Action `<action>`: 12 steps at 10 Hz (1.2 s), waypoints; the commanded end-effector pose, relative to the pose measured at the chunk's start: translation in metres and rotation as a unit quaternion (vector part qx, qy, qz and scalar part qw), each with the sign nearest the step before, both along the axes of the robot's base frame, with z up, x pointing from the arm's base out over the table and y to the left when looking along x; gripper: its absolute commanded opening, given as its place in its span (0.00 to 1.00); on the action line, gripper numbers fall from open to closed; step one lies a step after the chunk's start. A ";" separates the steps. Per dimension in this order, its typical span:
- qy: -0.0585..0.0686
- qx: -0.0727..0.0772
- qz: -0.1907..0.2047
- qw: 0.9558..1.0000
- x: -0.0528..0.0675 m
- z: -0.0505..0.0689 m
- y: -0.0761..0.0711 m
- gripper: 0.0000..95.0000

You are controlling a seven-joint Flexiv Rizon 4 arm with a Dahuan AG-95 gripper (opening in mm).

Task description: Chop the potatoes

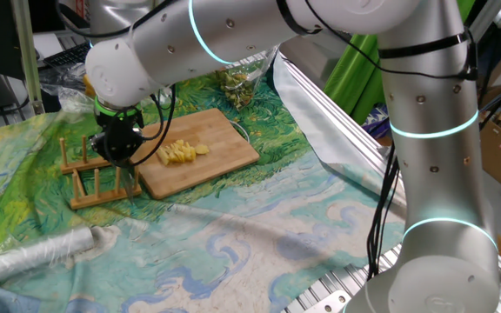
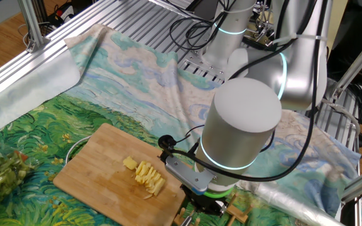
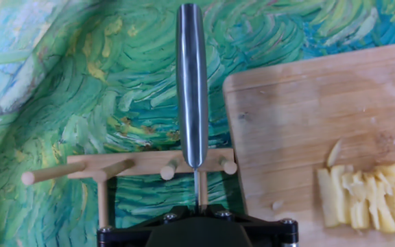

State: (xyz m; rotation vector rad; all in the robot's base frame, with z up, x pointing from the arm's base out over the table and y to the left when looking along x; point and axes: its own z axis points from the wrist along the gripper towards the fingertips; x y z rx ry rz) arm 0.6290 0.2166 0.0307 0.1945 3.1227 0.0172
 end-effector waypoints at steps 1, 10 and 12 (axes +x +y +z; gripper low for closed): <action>0.002 -0.001 -0.001 1.000 -0.001 0.003 -0.001 0.40; 0.029 -0.015 -0.015 0.999 -0.020 0.065 -0.020 0.40; 0.039 -0.001 -0.018 0.999 -0.030 0.088 -0.035 0.40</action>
